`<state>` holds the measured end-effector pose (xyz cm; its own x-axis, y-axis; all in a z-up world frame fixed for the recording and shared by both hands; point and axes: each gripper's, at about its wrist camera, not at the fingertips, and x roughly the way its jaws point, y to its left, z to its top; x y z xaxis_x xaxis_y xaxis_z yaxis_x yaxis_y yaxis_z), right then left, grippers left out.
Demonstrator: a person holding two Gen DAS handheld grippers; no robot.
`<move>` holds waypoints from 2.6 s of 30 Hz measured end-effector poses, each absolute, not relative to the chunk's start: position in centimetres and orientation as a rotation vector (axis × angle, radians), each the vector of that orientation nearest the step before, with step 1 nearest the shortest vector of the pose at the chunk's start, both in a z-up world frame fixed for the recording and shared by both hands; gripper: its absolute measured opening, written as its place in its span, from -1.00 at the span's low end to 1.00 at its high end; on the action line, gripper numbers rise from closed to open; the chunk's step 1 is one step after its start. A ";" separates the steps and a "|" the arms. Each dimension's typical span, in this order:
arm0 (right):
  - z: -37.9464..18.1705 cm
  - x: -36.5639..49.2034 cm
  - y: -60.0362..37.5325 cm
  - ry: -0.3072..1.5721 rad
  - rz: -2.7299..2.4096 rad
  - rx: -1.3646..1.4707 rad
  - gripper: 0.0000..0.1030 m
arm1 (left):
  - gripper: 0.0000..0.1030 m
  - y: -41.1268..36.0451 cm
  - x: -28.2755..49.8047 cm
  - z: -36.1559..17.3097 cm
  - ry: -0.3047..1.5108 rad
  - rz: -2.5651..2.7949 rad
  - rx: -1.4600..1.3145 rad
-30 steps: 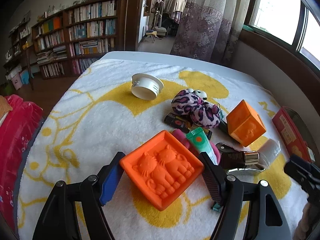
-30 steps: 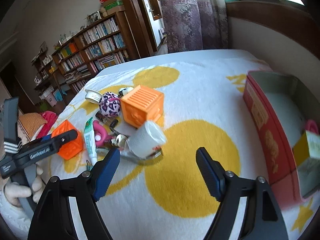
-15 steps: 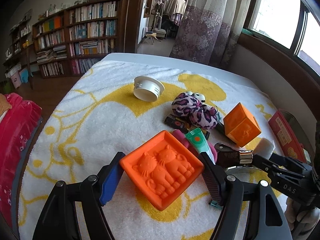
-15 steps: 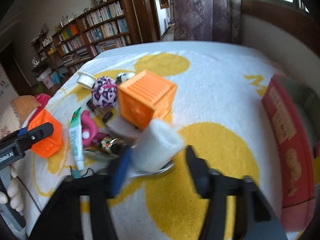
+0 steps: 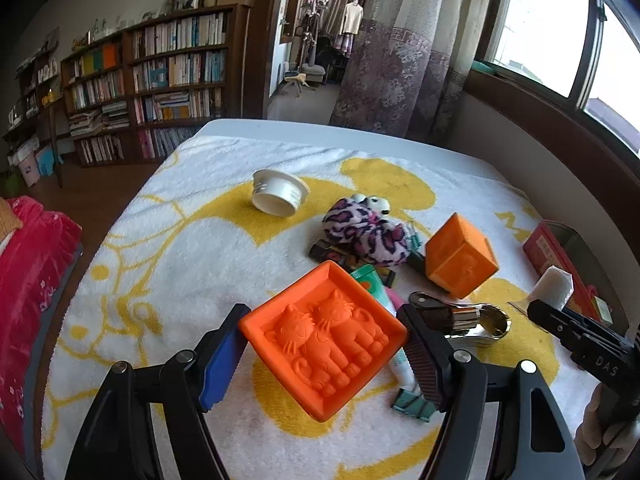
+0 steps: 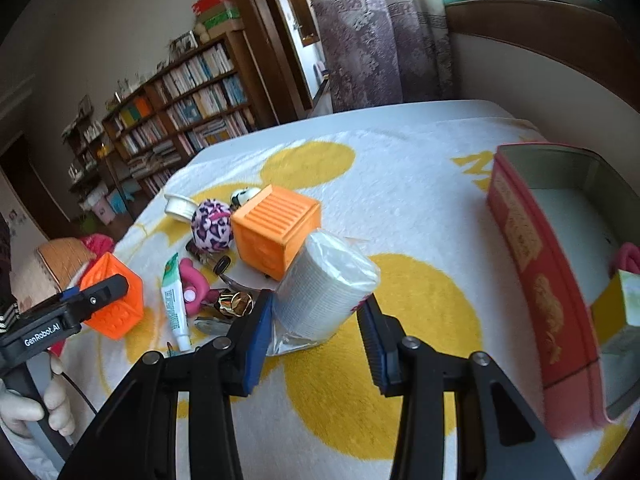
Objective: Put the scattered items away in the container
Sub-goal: 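Grasp the orange cube with left gripper while right grasps the white cup, then carry the orange cube and white cup into the pink tin and release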
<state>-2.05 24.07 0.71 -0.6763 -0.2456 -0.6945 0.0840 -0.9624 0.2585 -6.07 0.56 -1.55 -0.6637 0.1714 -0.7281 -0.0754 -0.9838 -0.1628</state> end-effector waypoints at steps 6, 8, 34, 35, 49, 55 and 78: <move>1.4 -0.6 25.9 -0.359 -2.737 1.137 -0.11 | 0.48 2.7 -5.4 -0.6 -0.134 2.720 -1.181; 1.6 0.0 26.6 -0.379 -2.752 1.130 -0.11 | 0.47 3.5 -5.2 -0.3 -0.120 2.709 -1.171; 4.4 5.8 39.3 -0.460 -3.044 1.056 -0.10 | 0.47 18.5 -3.5 3.9 0.072 2.483 -1.000; 4.2 5.7 39.3 -0.456 -3.041 1.065 -0.08 | 0.47 18.9 -3.4 4.0 0.079 2.478 -0.994; 3.6 6.8 42.3 -0.535 -3.064 1.024 0.29 | 0.48 24.5 -4.0 4.8 0.155 2.402 -0.964; 3.1 7.2 43.5 -0.569 -3.073 1.037 0.29 | 0.48 27.8 -5.0 5.0 0.188 2.367 -0.946; 2.6 7.3 44.5 -0.584 -3.096 1.045 0.40 | 0.49 35.6 -9.7 4.2 0.211 2.275 -0.974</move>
<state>7.28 44.53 2.57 -0.7877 0.0552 -0.6136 -0.2749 -0.9229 0.2698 -9.70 35.64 4.23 -0.5155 0.5004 -0.6956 -0.6199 -0.7783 -0.1005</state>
